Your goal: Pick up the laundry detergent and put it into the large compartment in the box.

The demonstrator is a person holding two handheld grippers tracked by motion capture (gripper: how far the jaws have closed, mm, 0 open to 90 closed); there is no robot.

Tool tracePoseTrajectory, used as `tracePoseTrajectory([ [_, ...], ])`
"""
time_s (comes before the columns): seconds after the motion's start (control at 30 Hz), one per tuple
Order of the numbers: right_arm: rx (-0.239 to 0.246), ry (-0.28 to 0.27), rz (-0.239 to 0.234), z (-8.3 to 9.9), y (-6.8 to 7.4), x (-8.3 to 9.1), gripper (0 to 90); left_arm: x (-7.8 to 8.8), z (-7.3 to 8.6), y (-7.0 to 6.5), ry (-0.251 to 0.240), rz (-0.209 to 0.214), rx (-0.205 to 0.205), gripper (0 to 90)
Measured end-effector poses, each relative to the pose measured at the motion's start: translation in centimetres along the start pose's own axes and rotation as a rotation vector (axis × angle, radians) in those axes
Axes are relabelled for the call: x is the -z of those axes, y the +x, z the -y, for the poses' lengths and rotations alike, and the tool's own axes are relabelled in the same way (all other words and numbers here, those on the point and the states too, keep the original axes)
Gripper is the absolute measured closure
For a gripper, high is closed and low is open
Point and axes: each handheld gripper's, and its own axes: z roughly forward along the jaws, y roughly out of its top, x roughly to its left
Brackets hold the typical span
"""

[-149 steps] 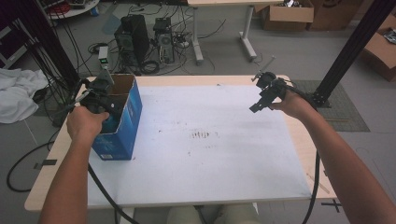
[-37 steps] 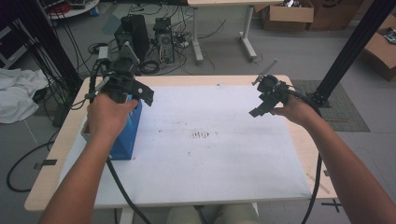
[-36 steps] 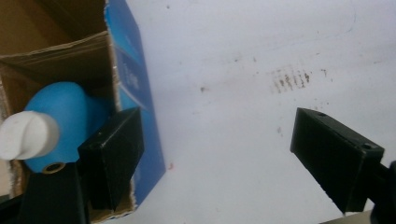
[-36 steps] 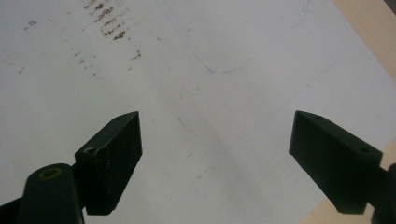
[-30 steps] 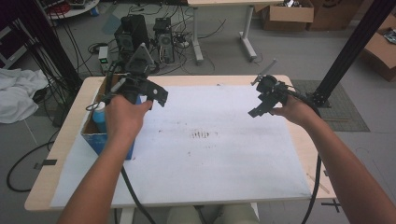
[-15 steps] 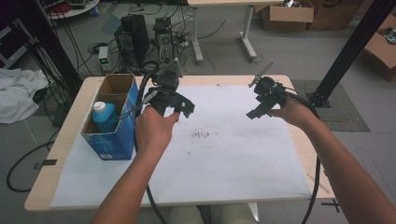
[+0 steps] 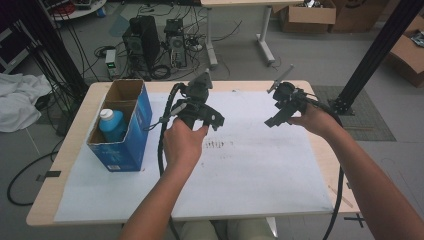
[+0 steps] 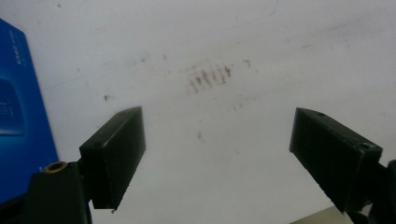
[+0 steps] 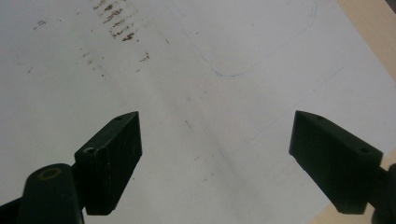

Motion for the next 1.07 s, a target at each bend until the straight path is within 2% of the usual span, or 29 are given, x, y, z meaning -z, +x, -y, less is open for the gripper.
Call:
tracePoseTrajectory([
  [0.47,0.002,0.003,0.001,-0.1,-0.2,-0.3,16.9,-1.3,0.0,-1.2,0.022,0.008,-0.016,19.3],
  [1.07,0.004,0.002,0.001,-0.1,0.2,-0.1,16.9,-1.2,0.1,-0.8,0.017,0.011,-0.009,19.7],
])
